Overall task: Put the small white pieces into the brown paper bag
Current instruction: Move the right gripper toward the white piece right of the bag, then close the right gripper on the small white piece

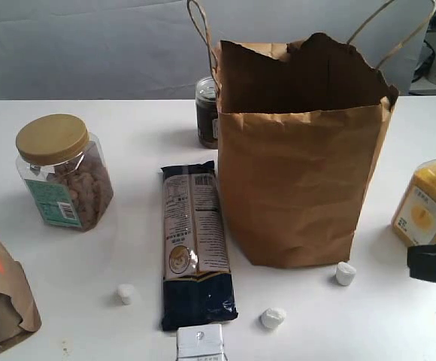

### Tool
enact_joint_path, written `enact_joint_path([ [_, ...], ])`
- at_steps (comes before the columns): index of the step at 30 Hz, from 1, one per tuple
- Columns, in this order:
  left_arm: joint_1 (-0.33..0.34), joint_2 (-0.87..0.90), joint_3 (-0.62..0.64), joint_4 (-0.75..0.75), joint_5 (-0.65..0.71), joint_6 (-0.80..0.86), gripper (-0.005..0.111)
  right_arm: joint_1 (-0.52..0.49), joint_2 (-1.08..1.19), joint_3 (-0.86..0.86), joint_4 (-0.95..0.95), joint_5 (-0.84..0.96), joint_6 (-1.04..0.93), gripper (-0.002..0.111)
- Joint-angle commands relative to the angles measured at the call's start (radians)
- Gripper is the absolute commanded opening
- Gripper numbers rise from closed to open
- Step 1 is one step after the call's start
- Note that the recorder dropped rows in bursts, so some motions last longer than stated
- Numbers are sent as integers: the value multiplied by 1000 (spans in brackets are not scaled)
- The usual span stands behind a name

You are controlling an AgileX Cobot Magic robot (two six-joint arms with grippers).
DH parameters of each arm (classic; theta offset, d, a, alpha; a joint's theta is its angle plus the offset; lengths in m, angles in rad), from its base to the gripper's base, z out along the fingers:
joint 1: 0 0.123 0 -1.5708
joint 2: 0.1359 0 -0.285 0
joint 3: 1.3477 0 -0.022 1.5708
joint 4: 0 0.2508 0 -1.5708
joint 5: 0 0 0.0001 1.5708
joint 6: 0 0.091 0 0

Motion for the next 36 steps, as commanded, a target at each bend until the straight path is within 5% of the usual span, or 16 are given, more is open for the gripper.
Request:
enact_joint_path([
  [1,-8,-3,3,-9,-6,-2,0,4,230,-51,23,16,-77,6],
  [4,-8,-3,3,-9,-6,-2,0,4,389,-93,144,51,-186,38],
  [7,-8,-3,3,-9,-6,-2,0,4,482,-120,159,34,-191,50],
  [29,-8,-3,3,-9,-6,-2,0,4,821,-277,167,-31,-198,49],
  [36,-8,-3,3,-9,-6,-2,0,4,841,-277,170,-44,-240,32],
])
